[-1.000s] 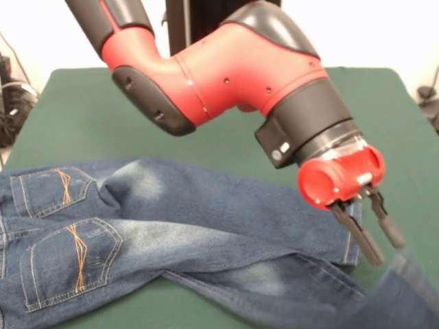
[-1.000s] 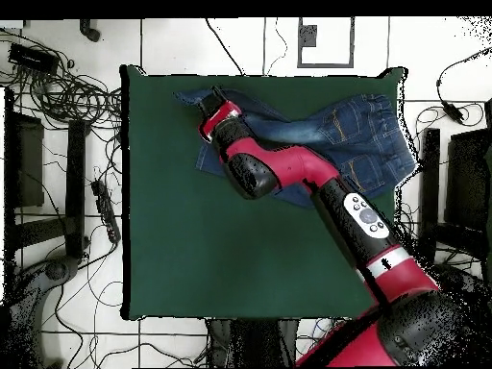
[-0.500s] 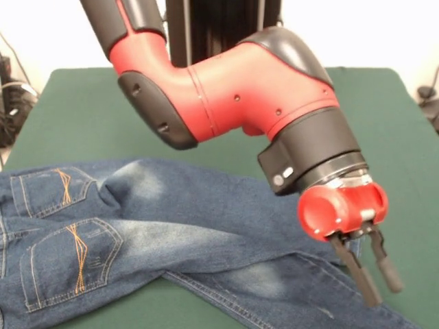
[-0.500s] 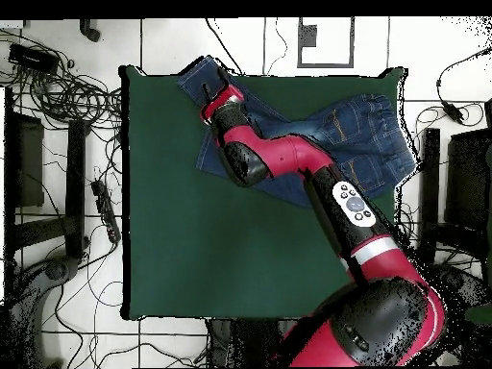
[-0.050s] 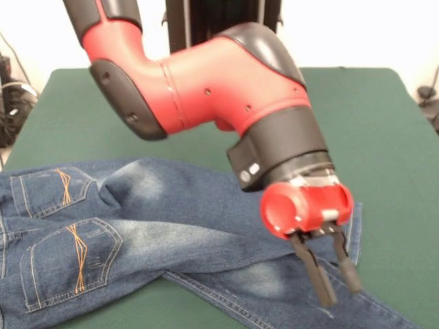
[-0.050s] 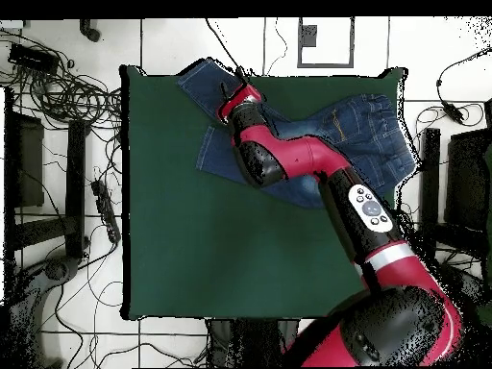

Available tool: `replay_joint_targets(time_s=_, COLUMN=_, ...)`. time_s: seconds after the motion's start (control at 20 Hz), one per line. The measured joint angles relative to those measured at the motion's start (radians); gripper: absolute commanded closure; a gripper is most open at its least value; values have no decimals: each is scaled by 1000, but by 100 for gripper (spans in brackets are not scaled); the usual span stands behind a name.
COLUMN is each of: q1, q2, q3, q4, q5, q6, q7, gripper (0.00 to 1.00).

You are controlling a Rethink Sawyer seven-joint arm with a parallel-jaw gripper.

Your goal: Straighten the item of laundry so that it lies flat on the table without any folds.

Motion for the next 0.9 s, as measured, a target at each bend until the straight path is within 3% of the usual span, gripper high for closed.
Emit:
replay_joint_targets(time_s=0.45, q1=-125, q2=-88, q3=23, q4=111, q5=101, q6=75, q7=0, gripper=0)
replay_joint_targets(time_s=0.9, q1=-112, q2=-88, q3=18, q4=112, q5=155, q6=172, q7=0, gripper=0)
